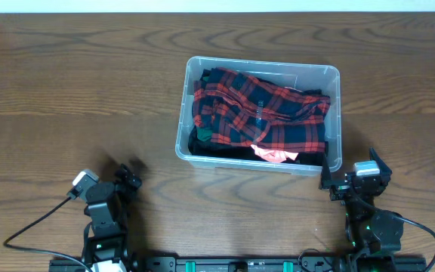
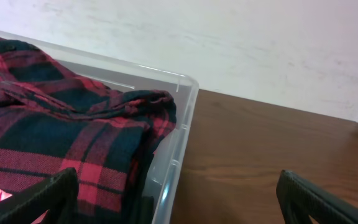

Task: Pack container

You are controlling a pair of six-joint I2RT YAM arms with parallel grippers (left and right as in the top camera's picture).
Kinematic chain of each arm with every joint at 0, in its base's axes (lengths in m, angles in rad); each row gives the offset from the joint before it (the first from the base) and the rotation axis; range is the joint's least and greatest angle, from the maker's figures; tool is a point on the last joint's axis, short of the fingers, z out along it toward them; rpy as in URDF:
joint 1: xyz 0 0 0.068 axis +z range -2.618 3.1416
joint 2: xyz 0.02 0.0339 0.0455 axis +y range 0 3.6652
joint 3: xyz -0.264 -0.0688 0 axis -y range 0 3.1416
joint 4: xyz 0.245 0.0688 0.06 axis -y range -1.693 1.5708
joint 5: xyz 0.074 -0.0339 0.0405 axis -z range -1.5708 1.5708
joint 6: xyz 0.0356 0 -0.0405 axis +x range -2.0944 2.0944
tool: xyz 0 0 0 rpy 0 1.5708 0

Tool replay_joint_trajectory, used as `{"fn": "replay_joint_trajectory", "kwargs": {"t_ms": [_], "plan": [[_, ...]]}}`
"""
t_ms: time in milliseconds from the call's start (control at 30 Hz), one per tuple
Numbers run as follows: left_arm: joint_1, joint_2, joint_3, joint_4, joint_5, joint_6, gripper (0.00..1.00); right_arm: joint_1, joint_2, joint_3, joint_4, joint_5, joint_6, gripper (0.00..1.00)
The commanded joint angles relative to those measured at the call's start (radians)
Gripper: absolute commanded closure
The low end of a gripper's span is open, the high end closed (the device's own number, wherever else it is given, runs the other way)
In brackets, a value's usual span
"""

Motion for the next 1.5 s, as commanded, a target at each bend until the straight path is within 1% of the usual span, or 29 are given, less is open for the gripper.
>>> {"fn": "replay_joint_trajectory", "kwargs": {"t_ms": [0,133,500,600,833,1167,1267,1467], "plan": [[-0.008,-0.050,-0.013,-0.036,0.003,0.068,0.02,-0.010,-0.007,-0.002,-0.003,-0.001,-0.010,0.01],[-0.029,-0.116,-0.013,-0.058,0.003,0.148,0.02,-0.010,-0.006,-0.002,-0.003,-0.001,-0.010,0.01],[-0.204,-0.417,-0.013,-0.059,0.004,0.529,0.02,-0.010,-0.007,-0.002,-0.003,-0.001,-0.010,0.01],[-0.230,-0.454,-0.013,-0.059,0.006,0.587,0.02,-0.010,-0.007,-0.002,-0.003,-0.001,-0.010,0.01],[-0.233,-0.480,-0.013,-0.062,0.008,0.616,0.02,-0.010,-0.006,-0.002,-0.003,-0.001,-0.010,0.01],[-0.233,-0.592,-0.013,-0.062,0.011,0.692,0.02,-0.010,-0.006,-0.002,-0.003,-0.001,-0.010,0.01],[-0.233,-0.605,-0.013,-0.062,0.011,0.713,0.02,-0.010,-0.007,-0.002,-0.003,0.000,-0.010,0.01],[-0.233,-0.606,-0.013,-0.062,0.011,0.719,0.02,-0.010,-0.007,-0.002,-0.003,-0.001,-0.010,0.01]]}}
